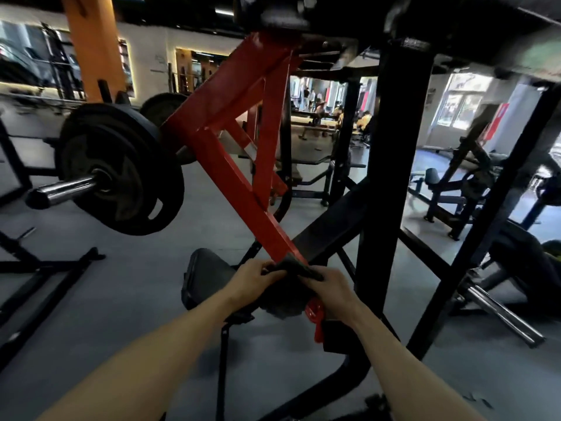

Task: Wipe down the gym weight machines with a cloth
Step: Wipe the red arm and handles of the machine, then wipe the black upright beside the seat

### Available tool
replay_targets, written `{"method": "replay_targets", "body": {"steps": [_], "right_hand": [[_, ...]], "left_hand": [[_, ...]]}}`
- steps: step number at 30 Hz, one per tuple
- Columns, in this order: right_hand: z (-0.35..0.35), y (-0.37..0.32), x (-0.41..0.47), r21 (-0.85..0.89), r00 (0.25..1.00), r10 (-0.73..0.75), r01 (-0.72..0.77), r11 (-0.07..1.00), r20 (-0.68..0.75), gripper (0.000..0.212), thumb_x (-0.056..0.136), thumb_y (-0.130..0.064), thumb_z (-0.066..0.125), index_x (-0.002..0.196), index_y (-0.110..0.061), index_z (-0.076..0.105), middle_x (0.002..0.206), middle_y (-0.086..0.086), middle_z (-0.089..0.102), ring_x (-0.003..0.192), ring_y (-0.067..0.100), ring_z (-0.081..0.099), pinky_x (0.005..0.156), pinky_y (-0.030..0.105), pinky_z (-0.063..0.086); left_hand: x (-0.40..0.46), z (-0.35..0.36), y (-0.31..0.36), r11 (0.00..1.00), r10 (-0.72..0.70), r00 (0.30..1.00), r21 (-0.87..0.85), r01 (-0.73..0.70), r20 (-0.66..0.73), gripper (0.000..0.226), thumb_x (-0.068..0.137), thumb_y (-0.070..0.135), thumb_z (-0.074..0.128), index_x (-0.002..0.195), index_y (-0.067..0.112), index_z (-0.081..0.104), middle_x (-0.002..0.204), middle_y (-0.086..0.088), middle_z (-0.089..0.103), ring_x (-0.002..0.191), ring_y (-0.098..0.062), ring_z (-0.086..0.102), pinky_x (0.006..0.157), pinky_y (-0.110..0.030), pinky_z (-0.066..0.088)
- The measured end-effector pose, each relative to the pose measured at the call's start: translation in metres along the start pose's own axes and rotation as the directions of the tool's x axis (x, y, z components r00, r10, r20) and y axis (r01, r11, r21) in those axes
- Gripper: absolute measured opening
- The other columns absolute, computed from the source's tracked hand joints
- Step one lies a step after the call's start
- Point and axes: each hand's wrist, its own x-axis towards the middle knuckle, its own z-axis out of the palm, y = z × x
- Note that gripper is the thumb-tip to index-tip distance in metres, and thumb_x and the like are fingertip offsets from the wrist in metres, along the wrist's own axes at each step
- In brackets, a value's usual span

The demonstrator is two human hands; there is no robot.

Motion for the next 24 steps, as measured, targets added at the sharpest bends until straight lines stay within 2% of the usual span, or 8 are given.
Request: {"method": "replay_targets", "body": {"steps": [3,6,9,12,14,18,21,24], "right_hand": [[-0.007,-0.003,0.003,0.013,0.999,-0.034,0.034,0.999,0.022,0.009,0.094,-0.027,0.071,0.097,-0.02,0.076,0.086,0.004,0.076,0.084,0.021,0.075,0.075,0.035,0.061],[-0.009,-0.008,0.006,-0.027,0.999,-0.04,0.04,0.999,0.007,0.016,0.096,-0.011,0.066,0.097,-0.026,0.072,0.082,-0.005,0.074,0.077,0.003,0.071,0.065,0.017,0.053],[-0.011,-0.016,0.014,-0.07,1.0,-0.02,0.021,0.997,0.018,0.01,0.094,-0.017,0.069,0.103,-0.023,0.069,0.093,0.001,0.073,0.082,0.007,0.072,0.073,0.024,0.059],[-0.021,-0.037,0.022,-0.064,0.999,-0.006,0.003,0.998,-0.038,0.024,0.089,-0.039,0.075,0.104,-0.021,0.07,0.094,0.003,0.074,0.086,0.014,0.073,0.077,0.033,0.061],[-0.037,-0.055,0.026,-0.097,0.994,-0.03,0.02,0.995,-0.102,0.02,0.093,-0.038,0.07,0.1,-0.019,0.069,0.091,0.005,0.072,0.082,0.013,0.071,0.072,0.031,0.058],[-0.079,-0.099,0.032,-0.159,0.96,-0.146,0.109,0.981,-0.238,0.009,0.097,-0.023,0.067,0.088,-0.025,0.066,0.079,-0.009,0.069,0.074,-0.002,0.067,0.064,0.014,0.049],[-0.109,-0.127,0.037,-0.235,0.898,-0.241,0.161,0.959,-0.367,0.008,0.092,-0.028,0.072,0.098,-0.021,0.071,0.09,-0.007,0.074,0.086,0.005,0.07,0.081,0.031,0.057],[-0.134,-0.152,0.038,-0.301,0.797,-0.312,0.172,0.938,-0.518,0.011,0.09,-0.029,0.074,0.095,-0.021,0.069,0.09,-0.007,0.073,0.087,0.01,0.07,0.082,0.038,0.057]], "left_hand": [[-0.004,-0.004,0.009,0.993,-0.06,0.997,-0.094,0.065,0.057,0.015,0.09,0.033,0.076,0.094,0.019,0.071,0.087,0.002,0.076,0.077,-0.008,0.073,0.07,-0.019,0.057],[-0.006,-0.009,0.007,0.987,-0.114,0.983,-0.098,0.129,0.144,0.028,0.083,0.013,0.082,0.108,0.014,0.067,0.103,-0.005,0.074,0.093,-0.016,0.072,0.089,-0.034,0.06],[-0.001,-0.017,0.012,0.987,-0.115,0.987,-0.1,0.126,0.11,0.037,0.085,0.001,0.076,0.114,0.015,0.058,0.111,-0.007,0.068,0.101,-0.019,0.068,0.091,-0.035,0.059],[0.017,-0.025,0.033,0.998,-0.035,0.999,-0.053,0.033,-0.042,0.034,0.086,0.005,0.074,0.107,0.017,0.05,0.107,-0.008,0.062,0.093,-0.019,0.065,0.073,-0.025,0.059],[0.03,-0.032,0.054,0.998,0.026,0.995,-0.049,-0.031,-0.096,0.027,0.089,0.006,0.071,0.101,0.015,0.048,0.101,-0.008,0.062,0.086,-0.016,0.064,0.063,-0.02,0.056],[0.056,-0.046,0.103,0.98,0.183,0.978,-0.056,-0.189,-0.1,0.007,0.092,0.002,0.066,0.095,0.005,0.06,0.098,-0.015,0.067,0.091,-0.025,0.068,0.084,-0.039,0.06],[0.073,-0.052,0.143,0.948,0.3,0.945,-0.069,-0.311,-0.132,0.02,0.095,-0.001,0.061,0.092,0.017,0.068,0.097,-0.008,0.069,0.088,-0.022,0.071,0.081,-0.04,0.061],[0.093,-0.051,0.178,0.884,0.444,0.878,-0.072,-0.462,-0.177,0.027,0.097,0.004,0.062,0.092,0.03,0.065,0.105,-0.003,0.066,0.092,-0.022,0.069,0.077,-0.035,0.061]]}}
